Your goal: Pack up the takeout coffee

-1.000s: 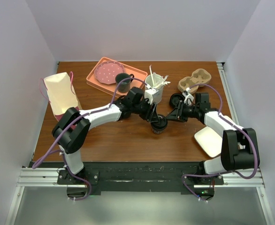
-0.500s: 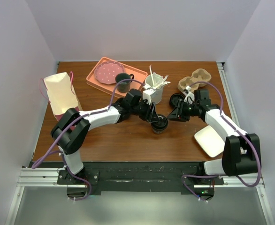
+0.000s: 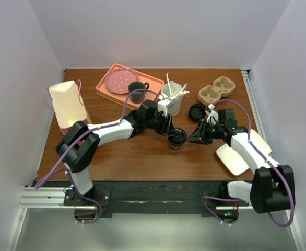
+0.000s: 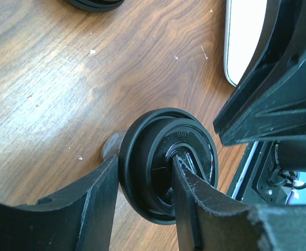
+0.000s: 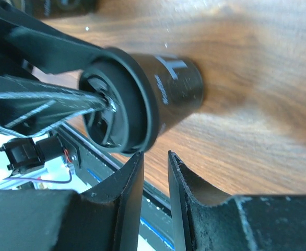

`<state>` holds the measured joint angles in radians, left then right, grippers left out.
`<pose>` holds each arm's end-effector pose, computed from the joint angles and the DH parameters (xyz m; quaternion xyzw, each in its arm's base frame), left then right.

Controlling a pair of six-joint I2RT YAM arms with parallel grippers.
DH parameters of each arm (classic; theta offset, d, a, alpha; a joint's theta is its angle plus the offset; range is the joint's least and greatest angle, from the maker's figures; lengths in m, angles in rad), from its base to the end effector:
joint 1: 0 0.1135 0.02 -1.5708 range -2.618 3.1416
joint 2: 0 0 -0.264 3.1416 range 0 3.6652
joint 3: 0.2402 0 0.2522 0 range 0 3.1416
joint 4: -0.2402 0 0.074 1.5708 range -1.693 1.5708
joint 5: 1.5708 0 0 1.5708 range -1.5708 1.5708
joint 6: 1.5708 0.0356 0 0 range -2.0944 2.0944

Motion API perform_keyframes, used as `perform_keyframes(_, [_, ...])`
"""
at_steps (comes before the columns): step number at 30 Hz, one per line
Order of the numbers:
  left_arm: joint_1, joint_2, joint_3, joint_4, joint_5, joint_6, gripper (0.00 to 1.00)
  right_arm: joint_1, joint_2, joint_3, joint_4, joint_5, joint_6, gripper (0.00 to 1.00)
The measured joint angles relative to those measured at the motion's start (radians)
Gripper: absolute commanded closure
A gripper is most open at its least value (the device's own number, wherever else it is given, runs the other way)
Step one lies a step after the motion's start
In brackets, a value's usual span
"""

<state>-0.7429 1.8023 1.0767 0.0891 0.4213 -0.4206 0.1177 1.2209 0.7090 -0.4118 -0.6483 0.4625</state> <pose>0.2769 -0.2740 0.1895 0.2330 0.8467 -0.3980 0.2654 0.2300 0.0488 0.2121 0.0544 0.9028 0.3756 0.2024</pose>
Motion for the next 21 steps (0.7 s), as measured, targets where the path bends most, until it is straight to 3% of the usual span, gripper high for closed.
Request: perform_keyframes(21, [0.000, -0.002, -0.010, 0.011, -0.005, -0.033, 0.53, 0.001, 0.003, -0.092, 0.118, -0.080, 0.092, 0.70])
